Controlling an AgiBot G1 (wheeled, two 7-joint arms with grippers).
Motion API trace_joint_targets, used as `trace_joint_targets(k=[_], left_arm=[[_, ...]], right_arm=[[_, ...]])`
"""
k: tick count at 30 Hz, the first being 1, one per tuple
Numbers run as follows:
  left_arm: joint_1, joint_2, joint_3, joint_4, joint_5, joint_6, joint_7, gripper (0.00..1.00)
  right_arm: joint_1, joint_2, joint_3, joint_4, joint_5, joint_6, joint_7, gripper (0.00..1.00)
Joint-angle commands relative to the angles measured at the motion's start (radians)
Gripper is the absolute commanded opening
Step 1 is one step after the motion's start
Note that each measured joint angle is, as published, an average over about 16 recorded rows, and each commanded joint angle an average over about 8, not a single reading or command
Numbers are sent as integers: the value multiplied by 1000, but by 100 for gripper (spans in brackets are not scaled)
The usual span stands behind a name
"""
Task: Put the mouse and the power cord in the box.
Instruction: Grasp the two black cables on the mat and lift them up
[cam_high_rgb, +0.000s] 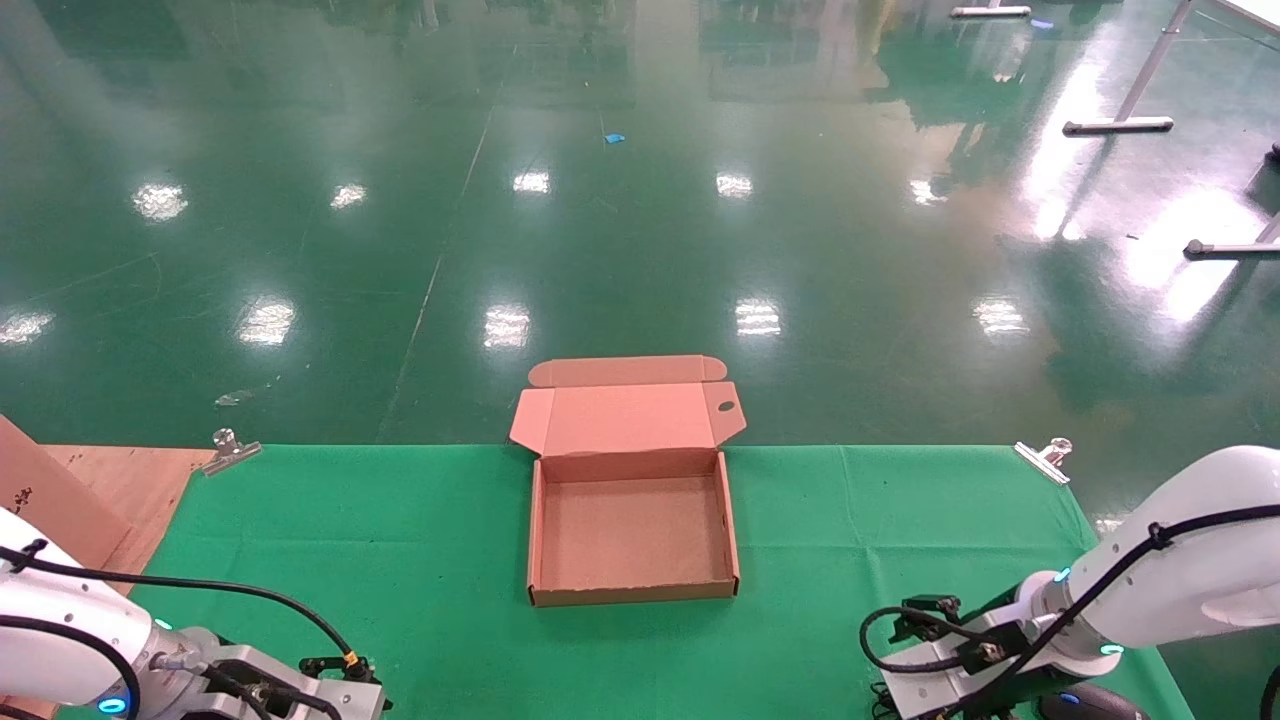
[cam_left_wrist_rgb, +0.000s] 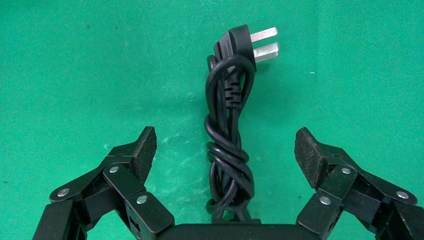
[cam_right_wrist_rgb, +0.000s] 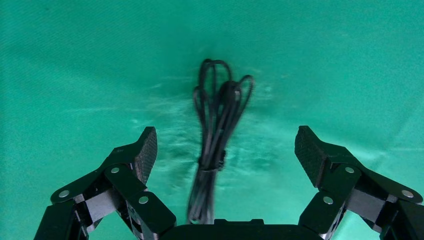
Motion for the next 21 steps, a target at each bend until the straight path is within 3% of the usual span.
trace_joint_targets(k=[1, 4, 6, 12, 14, 21], left_arm=[[-2, 10, 2, 30, 3, -8, 12, 100], [-10, 15, -2, 67, -3, -12, 32, 100], [-15, 19, -3, 88, -5, -13, 47, 95], [-29, 31, 3, 142, 5, -16, 85, 20], [-32, 36, 6, 157, 9, -18, 96, 0], [-41, 56, 12, 202, 18, -28, 121, 0]], right_arm=[[3, -11, -3, -41, -3, 12, -27, 100], [9, -20, -7, -83, -9, 29, -56, 100], [13, -25, -7, -107, -10, 39, -72, 80], [24, -37, -8, -168, -11, 58, -112, 5], [27, -41, -8, -185, -11, 63, -123, 0], [41, -51, -2, -238, 0, 71, -157, 0]])
